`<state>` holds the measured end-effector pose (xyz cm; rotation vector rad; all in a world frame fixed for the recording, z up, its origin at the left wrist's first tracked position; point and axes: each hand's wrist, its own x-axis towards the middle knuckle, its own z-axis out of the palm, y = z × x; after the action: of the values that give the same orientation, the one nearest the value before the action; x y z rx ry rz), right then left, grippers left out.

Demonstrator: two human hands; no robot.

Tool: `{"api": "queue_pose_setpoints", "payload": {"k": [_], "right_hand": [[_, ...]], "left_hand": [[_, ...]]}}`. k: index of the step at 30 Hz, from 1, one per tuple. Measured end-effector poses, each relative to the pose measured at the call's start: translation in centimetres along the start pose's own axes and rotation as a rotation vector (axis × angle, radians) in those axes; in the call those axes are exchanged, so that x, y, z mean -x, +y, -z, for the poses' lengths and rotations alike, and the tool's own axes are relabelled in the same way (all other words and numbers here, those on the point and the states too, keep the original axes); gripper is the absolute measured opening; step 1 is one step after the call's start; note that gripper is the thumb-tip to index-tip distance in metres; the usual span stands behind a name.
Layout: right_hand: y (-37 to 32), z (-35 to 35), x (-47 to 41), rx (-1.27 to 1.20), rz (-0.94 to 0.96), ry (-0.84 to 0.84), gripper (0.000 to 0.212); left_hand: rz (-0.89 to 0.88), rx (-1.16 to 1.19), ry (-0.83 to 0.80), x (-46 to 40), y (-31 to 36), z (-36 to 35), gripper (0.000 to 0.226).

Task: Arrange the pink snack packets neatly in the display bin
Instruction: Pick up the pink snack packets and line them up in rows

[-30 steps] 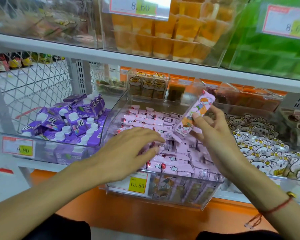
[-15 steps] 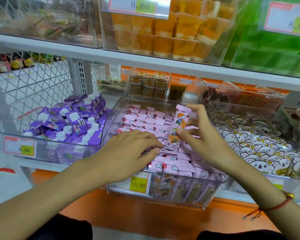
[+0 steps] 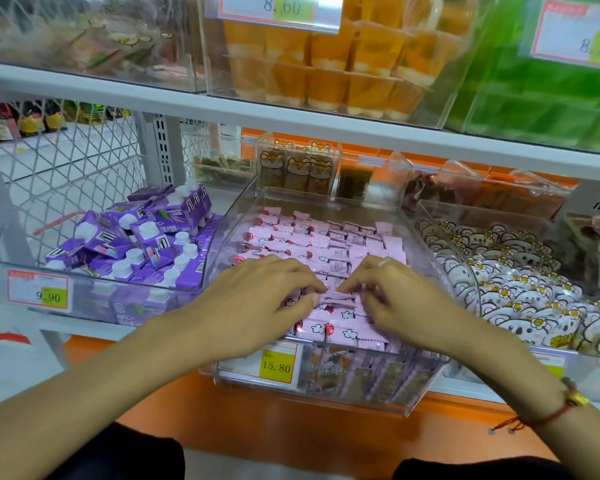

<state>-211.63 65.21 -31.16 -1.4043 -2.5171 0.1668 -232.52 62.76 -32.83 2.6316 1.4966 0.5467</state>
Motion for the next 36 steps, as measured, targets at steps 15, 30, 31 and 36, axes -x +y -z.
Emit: {"api": "queue_pose_setpoints", "payload": {"k": [15,30,31,36], "right_hand": [[0.5,0.6,-3.8,0.109,-0.093,-0.012,0.016],[0.0,0.6,-3.0,-0.085,0.029,0.554,0.013],[-0.2,0.7,-3.0,-0.127,0.044,0.629,0.012],[0.4,1.8,-2.5,-0.509,-0.121,0.897,0.013]], "left_hand": [[-0.013,0.03,0.082,-1.7,-0.2,-0.2,0.035],[-0.07,-0.078,-0.104,-2.0,-0.4,-0.1,0.042],[-0.066,-0.076,-0.103,-2.0,-0.4,-0.1,0.041],[-0.016,0.025,-0.124,-1.6,-0.3,0.0,0.042]]}}
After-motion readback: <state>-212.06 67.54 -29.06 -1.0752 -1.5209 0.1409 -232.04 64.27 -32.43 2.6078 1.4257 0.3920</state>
